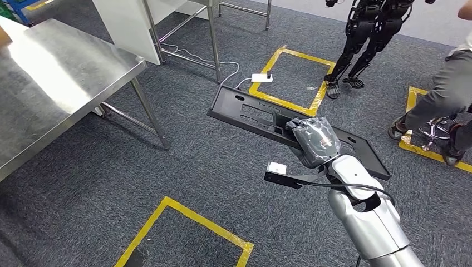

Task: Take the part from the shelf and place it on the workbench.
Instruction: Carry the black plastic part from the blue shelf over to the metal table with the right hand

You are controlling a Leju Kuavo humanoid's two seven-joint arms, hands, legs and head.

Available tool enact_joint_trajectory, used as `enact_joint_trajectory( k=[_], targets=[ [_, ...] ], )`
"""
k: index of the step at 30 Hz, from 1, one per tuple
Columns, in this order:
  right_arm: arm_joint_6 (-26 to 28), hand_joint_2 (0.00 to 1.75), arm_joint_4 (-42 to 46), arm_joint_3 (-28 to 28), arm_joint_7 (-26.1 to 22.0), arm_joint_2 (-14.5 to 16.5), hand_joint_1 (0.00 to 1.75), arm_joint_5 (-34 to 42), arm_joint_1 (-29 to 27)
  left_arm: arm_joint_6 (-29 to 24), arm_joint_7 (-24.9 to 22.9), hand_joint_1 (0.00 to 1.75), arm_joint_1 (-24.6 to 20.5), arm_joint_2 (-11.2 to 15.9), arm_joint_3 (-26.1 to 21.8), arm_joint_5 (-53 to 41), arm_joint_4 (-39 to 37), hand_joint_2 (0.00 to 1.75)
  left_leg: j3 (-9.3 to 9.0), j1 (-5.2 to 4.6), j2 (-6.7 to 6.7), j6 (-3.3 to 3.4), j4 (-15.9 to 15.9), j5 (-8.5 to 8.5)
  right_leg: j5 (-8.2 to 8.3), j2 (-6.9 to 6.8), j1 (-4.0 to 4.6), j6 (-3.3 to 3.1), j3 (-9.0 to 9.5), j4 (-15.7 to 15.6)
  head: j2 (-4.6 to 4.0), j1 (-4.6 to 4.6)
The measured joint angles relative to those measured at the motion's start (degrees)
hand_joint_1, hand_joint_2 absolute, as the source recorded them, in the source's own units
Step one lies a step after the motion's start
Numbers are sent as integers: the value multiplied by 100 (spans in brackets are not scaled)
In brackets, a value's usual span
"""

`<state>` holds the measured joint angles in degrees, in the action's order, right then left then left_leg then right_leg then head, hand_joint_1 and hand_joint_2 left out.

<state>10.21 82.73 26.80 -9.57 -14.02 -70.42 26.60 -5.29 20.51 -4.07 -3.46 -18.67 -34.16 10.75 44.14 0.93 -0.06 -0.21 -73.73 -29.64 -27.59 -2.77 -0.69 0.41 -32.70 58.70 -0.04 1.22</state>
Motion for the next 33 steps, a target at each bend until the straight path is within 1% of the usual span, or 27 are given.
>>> enact_joint_trajectory(
  k=[1,2,3,4,5,7,8,9,11,13,14,15,16,18,19,20,21,23,24,26,27,28,29,30,31,32,33],
  targets=[
    [0,175,1,5,0,-1,166,2,2,1,0,0,0,1,-1,-5,1,175,-208,-14,65,35,357,168,-7,-63,11,-7,9,0,0,1],
    [0,175,1,8,-1,-1,166,3,5,1,1,0,-4,4,-1,-12,1,175,-441,-48,196,76,767,304,-16,-123,27,-9,17,1,0,0],
    [0,175,2,8,-2,-5,166,4,11,-1,1,0,-10,6,-1,-19,2,175,-625,-86,309,121,1103,402,-27,-181,51,-3,20,3,0,-2],
    [0,175,2,8,-3,-11,166,7,17,-4,2,0,-17,8,-2,-21,3,175,-737,-123,394,162,1320,449,-36,-240,72,6,21,4,0,-5],
    [0,175,2,8,-4,-16,166,11,21,-8,2,0,-21,9,-5,-21,3,175,-764,-152,410,193,1400,446,-45,-298,87,22,20,1,0,-8],
    [0,175,5,7,-4,-26,166,25,27,-8,2,0,-15,7,-24,-19,3,175,-763,-147,274,258,1453,484,-65,-396,106,61,18,-8,0,-10],
    [0,175,9,2,-4,-38,166,38,30,-4,5,0,-11,2,-37,-28,3,175,-784,-133,207,292,1502,512,-100,-339,102,83,5,34,0,-13],
    [0,175,13,-7,-8,-57,166,62,38,-1,5,0,-11,-4,-48,-40,3,175,-808,-112,145,330,1549,546,-176,-216,95,91,-54,172,0,-14],
    [-1,175,14,-32,-28,-115,166,130,54,-5,-4,0,-22,-15,-62,-64,4,175,-832,-85,10,373,1594,585,-442,107,57,77,-344,794,0,-22],
    [-1,175,2,-66,-50,-165,166,200,66,4,-3,0,-25,-30,-79,-64,4,175,-831,-72,-146,384,1590,593,-656,230,30,88,-717,1495,0,-27],
    [-1,175,-4,-91,-45,-184,166,235,74,17,10,0,-22,-42,-88,-64,4,175,-832,-69,-230,382,1587,593,-647,245,14,126,-801,1611,0,-28],
    [-1,175,-7,-124,-31,-193,166,276,94,28,23,0,-22,-55,-96,-63,4,175,-835,-63,-313,377,1581,592,-549,256,-5,181,-776,1497,0,-28],
    [-3,175,-8,-169,-15,-200,166,325,127,33,33,0,-25,-68,-103,-61,5,175,-838,-54,-393,365,1570,589,-379,286,-34,246,-646,1169,0,-28],
    [-12,175,-7,-261,6,-213,166,411,207,27,26,0,-37,-84,-114,-48,6,175,-831,-39,-519,324,1543,577,-53,451,-102,354,-322,414,0,-32],
    [-24,175,-6,-314,1,-226,166,446,244,24,18,0,-44,-87,-124,-35,7,175,-817,-44,-577,292,1519,566,40,532,-118,360,-208,163,0,-34],
    [-39,175,-5,-362,-10,-242,166,469,266,21,10,0,-49,-88,-135,-23,7,175,-797,-50,-623,260,1503,562,73,574,-120,336,-157,54,0,-33],
    [-51,175,-5,-407,-26,-257,166,485,282,22,4,0,-51,-91,-150,-14,6,175,-780,-53,-671,227,1497,566,80,566,-106,293,-137,21,0,-31],
    [-66,175,-4,-486,-73,-282,166,499,302,30,-4,0,-40,-94,-183,-11,5,175,-741,-38,-755,164,1501,581,100,464,-97,198,-121,8,0,-25],
    [-66,175,-4,-512,-96,-289,166,498,313,33,-9,0,-33,-98,-198,-16,4,175,-716,-36,-686,138,1469,557,112,414,-102,162,-115,1,0,-23],
    [-66,175,-4,-558,-125,-302,166,495,331,33,-19,0,-41,-107,-216,-29,4,175,-558,-37,-363,89,1133,339,122,312,-107,77,-104,-16,0,8],
    [-66,175,-5,-576,-129,-312,166,493,335,33,-23,0,-51,-114,-219,-37,4,175,-412,-39,-172,69,814,163,117,262,-87,44,-102,-16,0,22],
    [-66,175,-8,-590,-130,-321,166,493,335,33,-26,0,-62,-119,-220,-43,4,175,-221,-31,-70,53,417,-21,111,202,-68,17,-103,-16,0,35],
    [-66,175,-10,-598,-131,-330,166,493,333,34,-30,0,-67,-125,-222,-48,4,175,-55,-24,-27,46,79,-146,106,141,-51,4,-104,-15,0,34],
    [-66,175,-13,-602,-132,-336,166,492,332,34,-32,0,-69,-130,-224,-50,4,175,34,-21,-11,46,-97,-175,101,77,-39,-3,-104,-15,0,36],
    [-66,175,-15,-605,-137,-338,166,492,331,34,-34,0,-70,-133,-228,-51,4,175,8,-23,0,57,-55,-99,96,14,-28,-8,-100,-15,0,37],
    [-66,175,-15,-608,-141,-337,166,492,332,34,-35,0,-71,-134,-233,-51,5,175,-136,-29,30,82,213,60,90,-42,-19,-15,-92,-15,0,37],
    [-64,175,-15,-611,-149,-337,166,492,334,35,-30,0,-76,-134,-237,-53,7,175,-359,-49,132,126,619,244,83,-96,-9,-18,-81,-15,0,38]
  ],
)
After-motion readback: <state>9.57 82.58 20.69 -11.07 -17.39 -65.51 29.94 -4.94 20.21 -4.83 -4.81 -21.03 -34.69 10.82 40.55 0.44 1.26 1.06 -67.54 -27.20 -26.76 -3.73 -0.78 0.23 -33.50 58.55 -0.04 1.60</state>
